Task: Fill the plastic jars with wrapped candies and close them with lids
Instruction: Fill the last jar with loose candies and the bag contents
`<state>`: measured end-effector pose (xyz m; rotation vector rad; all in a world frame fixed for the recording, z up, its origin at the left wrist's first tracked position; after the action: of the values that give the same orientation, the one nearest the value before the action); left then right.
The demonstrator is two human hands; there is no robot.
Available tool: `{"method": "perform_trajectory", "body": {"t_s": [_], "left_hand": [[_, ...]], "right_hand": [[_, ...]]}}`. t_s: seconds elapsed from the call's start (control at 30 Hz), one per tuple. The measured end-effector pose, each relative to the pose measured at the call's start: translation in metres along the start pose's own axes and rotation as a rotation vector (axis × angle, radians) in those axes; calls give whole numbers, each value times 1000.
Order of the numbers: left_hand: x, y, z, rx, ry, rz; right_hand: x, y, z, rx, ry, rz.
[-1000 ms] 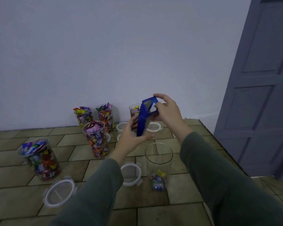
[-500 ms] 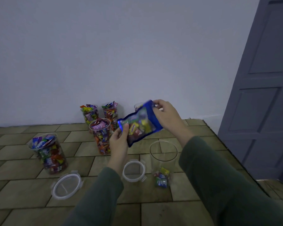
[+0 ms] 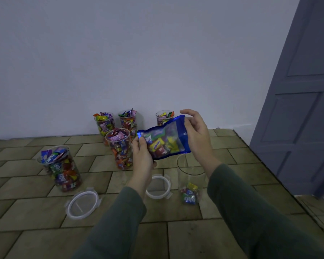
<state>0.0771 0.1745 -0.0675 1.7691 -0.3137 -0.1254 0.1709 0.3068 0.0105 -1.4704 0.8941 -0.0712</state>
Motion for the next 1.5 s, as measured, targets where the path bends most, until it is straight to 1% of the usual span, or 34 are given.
{"method": "perform_trajectory", "body": {"t_s": [0.1, 0.2, 0.33, 0.5, 0.7, 0.83, 0.93, 1.07, 1.27, 1.43, 1.5], "left_hand": [[-8, 1, 9, 38, 0, 21], [-10, 2, 14, 98, -2, 38], [-8, 2, 17, 192, -48, 94], [-9, -3, 17, 222, -73, 118], [-7, 0, 11, 209, -86, 104], [-10, 4, 9, 191, -85, 62], [-10, 8, 8, 152, -83, 4], [-12, 15, 7, 116, -78, -63], [-13, 22, -2, 69, -96, -118], [-15, 37, -3, 32, -118, -179], [-16, 46, -2, 19, -130, -214]], "right_hand": [[9, 3, 1, 3, 46, -13], [17, 1, 2, 17, 35, -39], [30, 1, 6, 8, 34, -77], [42, 5, 10, 7, 59, -96], [41, 10, 15, -25, 110, -91], [40, 15, 19, -31, 158, -91], [37, 19, 24, 10, 193, -87], [37, 20, 33, 90, 169, -70], [37, 25, 40, 7, 222, -108], [34, 26, 37, -15, 294, -59], [32, 25, 33, -6, 298, -34]]}}
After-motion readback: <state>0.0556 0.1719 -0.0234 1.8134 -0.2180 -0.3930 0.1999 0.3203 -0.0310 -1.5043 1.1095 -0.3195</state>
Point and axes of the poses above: each hand's wrist, its own x-axis away from the middle knuckle, its own z-axis out of the back of the hand, y = z × x, the point moved 5 cm from there along -x, towards the middle knuckle, and after that the axes turned 4 degrees about z, right-handed, at the moved point
